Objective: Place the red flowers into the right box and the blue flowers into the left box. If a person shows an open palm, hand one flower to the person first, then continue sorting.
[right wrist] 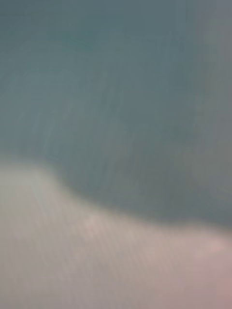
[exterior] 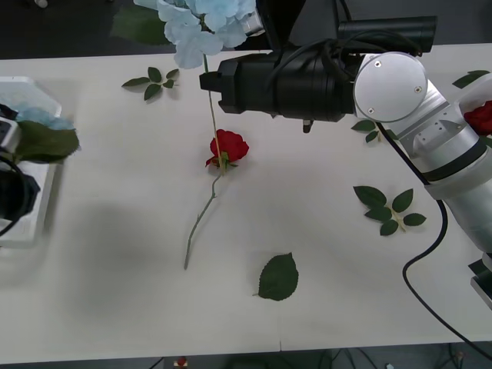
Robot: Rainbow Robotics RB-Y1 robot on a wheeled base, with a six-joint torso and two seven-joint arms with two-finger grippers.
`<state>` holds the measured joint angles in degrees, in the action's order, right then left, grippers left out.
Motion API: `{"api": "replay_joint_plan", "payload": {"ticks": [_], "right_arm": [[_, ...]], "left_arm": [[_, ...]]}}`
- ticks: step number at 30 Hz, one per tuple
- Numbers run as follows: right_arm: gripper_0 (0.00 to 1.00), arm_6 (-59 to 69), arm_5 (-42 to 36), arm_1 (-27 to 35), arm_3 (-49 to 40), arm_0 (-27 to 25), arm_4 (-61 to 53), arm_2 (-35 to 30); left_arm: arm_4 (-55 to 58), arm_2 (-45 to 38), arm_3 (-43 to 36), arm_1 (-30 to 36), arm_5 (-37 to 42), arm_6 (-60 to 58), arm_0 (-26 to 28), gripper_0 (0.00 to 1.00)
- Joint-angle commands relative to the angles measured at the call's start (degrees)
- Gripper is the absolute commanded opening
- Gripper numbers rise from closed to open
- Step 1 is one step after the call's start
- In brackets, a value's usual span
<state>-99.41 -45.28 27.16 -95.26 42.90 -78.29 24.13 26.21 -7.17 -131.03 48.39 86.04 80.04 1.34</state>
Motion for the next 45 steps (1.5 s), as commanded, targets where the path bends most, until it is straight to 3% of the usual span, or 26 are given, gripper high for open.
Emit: {"api": "replay_joint_plan", "payload": {"ticks": [1, 6, 13, 19, 20, 23, 27, 31, 36, 42, 45], "right_arm": [[0.00, -1.8, 0.7, -1.8, -0.7, 2.7, -0.1, 0.4], [0.00, -1.7, 0.9, -2.4, -0.7, 2.7, 0.2, 0.4], [0.00, -1.5, 1.1, -2.7, -0.7, 2.7, 0.4, 0.4], [0.00, -1.4, 1.2, -2.9, -0.6, 2.7, 1.0, 0.4], [0.00, -1.4, 1.1, -3.0, -0.7, 2.7, 1.0, 0.4], [0.00, -1.3, 1.1, -3.0, -0.7, 2.6, 1.0, 0.4], [0.00, -1.3, 1.1, -3.0, -0.6, 2.7, 1.0, 0.5], [0.00, -1.2, 1.1, -3.0, -0.6, 2.6, 1.0, 0.5], [0.00, -1.2, 1.1, -3.0, -0.6, 2.6, 1.0, 0.6], [0.00, -1.2, 1.2, -2.9, -0.7, 2.6, 1.0, 0.6], [0.00, -1.2, 1.2, -3.0, -0.7, 2.6, 1.0, 0.5]], "left_arm": [[3.7, -3.4, 7.0, 7.4, 1.3, 6.4, -7.1, 0.00], [6.0, -3.3, 20.6, 12.5, 0.6, 7.9, -13.5, 0.00], [6.0, -2.6, 37.3, 13.7, -5.4, 17.3, -20.4, 0.00], [4.7, 0.2, 43.8, 13.9, -12.5, 18.8, -21.0, 0.01], [4.5, 0.6, 44.2, 13.9, -13.0, 18.8, -21.0, 0.05], [3.7, 0.8, 45.2, 13.9, -14.0, 18.8, -21.0, 0.45], [3.7, 0.8, 45.2, 13.9, -14.0, 18.8, -21.0, 0.73], [5.7, 0.8, 45.2, 14.2, -14.0, 19.0, -20.7, 0.87], [8.9, 0.0, 45.0, 14.8, -14.0, 19.4, -19.9, 0.99], [16.2, -2.6, 44.3, 15.4, -14.0, 20.6, -18.7, 1.00], [24.9, -7.8, 40.7, 15.9, -11.6, 21.9, -17.2, 1.00]]}}
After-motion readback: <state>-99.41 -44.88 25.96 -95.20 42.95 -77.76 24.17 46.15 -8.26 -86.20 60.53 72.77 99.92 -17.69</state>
